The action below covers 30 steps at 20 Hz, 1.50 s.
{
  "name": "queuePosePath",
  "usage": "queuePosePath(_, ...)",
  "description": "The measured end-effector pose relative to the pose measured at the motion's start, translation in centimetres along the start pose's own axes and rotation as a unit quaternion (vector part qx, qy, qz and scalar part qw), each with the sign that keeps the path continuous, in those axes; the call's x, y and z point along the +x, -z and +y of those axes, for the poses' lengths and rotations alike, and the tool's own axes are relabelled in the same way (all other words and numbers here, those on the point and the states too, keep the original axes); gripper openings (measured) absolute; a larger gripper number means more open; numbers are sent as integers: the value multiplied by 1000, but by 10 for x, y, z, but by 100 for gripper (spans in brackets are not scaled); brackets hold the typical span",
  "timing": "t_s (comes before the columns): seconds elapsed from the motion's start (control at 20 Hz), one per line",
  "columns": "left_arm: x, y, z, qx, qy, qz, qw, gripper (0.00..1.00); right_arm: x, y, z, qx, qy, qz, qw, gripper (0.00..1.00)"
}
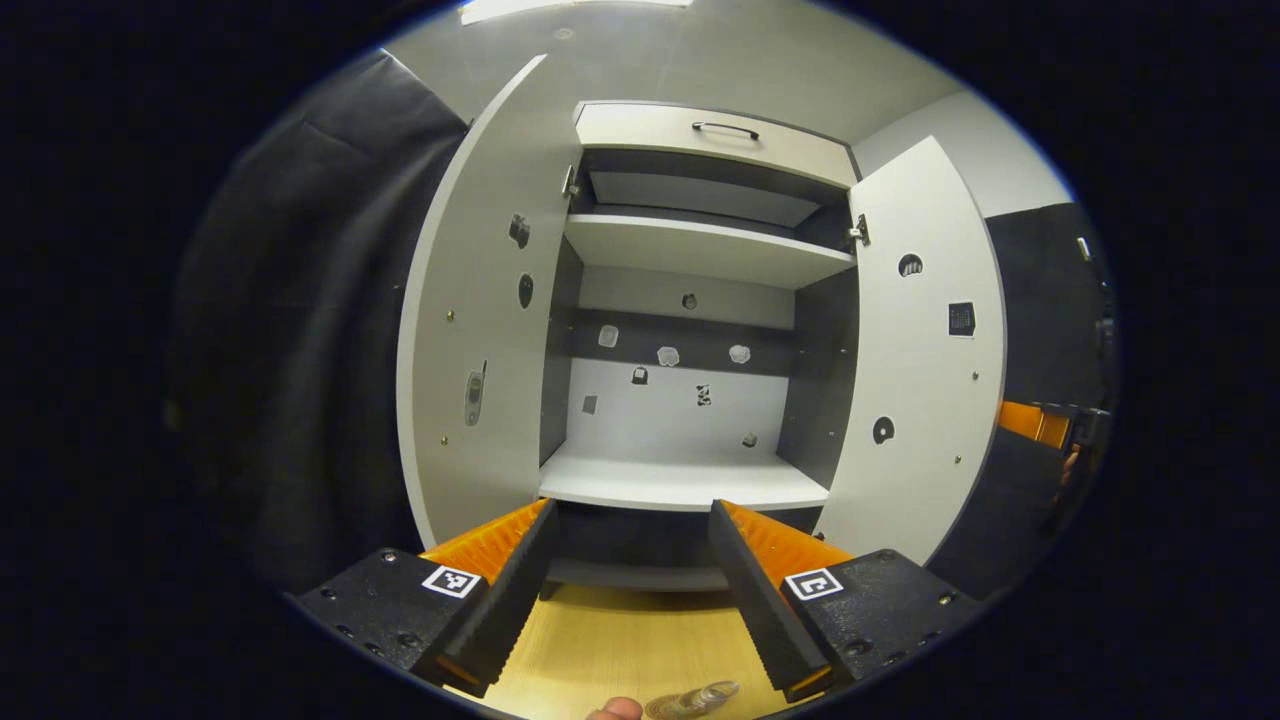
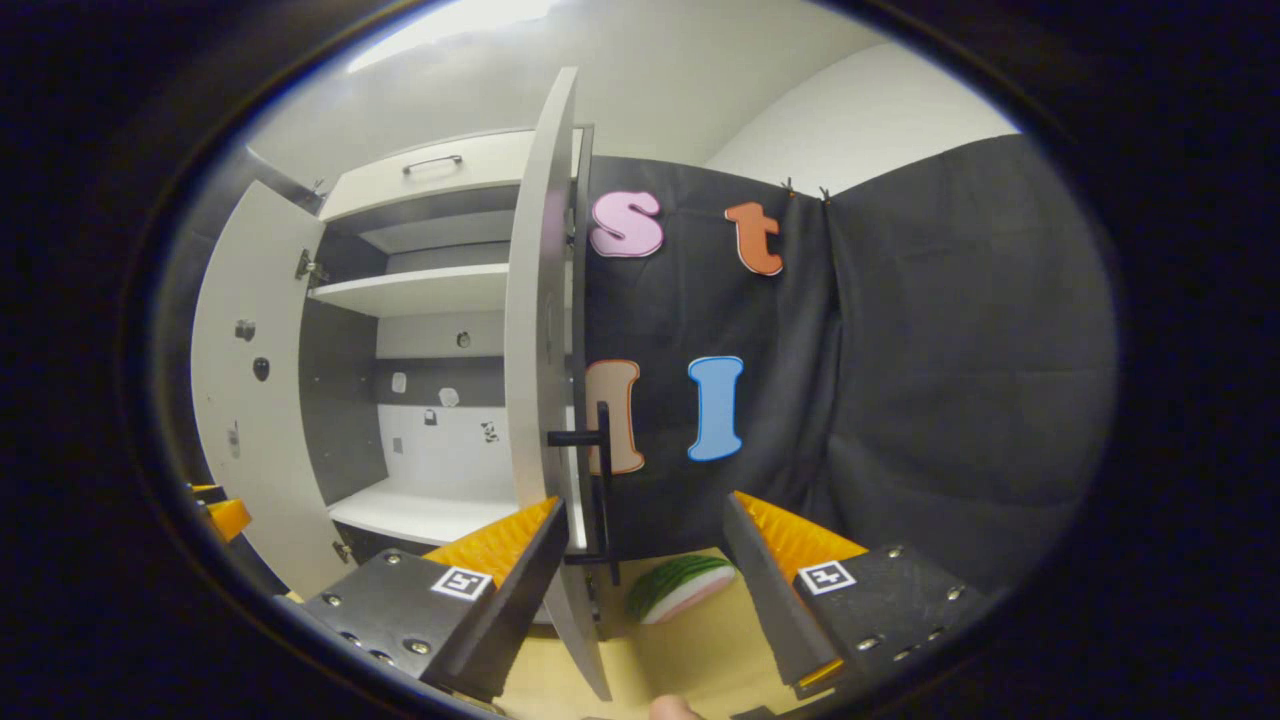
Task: Grasp the bottle in the cabinet with the left hand and place it on the coaster, then close the right door with the right hand and the left door with the left hand.
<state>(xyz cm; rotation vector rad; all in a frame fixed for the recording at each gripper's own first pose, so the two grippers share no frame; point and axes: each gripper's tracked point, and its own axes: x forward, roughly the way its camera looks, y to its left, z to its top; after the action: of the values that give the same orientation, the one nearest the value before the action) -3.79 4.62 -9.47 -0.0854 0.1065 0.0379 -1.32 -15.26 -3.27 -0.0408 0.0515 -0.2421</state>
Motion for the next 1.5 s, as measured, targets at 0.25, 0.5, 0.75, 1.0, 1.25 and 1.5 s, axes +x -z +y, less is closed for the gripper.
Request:
queuePosePath(0.25, 13, 0, -5, -1, 27, 11, 1000, 95, 0, 0, 4, -9, -10, 7, 1000, 95)
queuePosePath(0.5, 14, -7, -21, -3, 54, 1, 999, 95, -2, -1, 21, -12, -23, 14, 1000, 95)
queuePosePath(0.75, 13, -12, -15, 2, 57, -2, 998, 95, -1, 3, 68, -7, -75, 24, 997, 95)
queuePosePath(1.0, 5, -13, 19, -1, 24, -3, 1000, 95, 6, 5, 110, 3, -109, 29, 994, 96)
queuePosePath(1.25, -4, -15, 60, -3, -22, -5, 1000, 95, 11, 10, 158, 9, -160, 37, 986, 95)
queuePosePath(1.5, -9, -19, 91, -11, -60, -11, 998, 95, 7, 21, 203, 31, -211, 62, 975, 96)
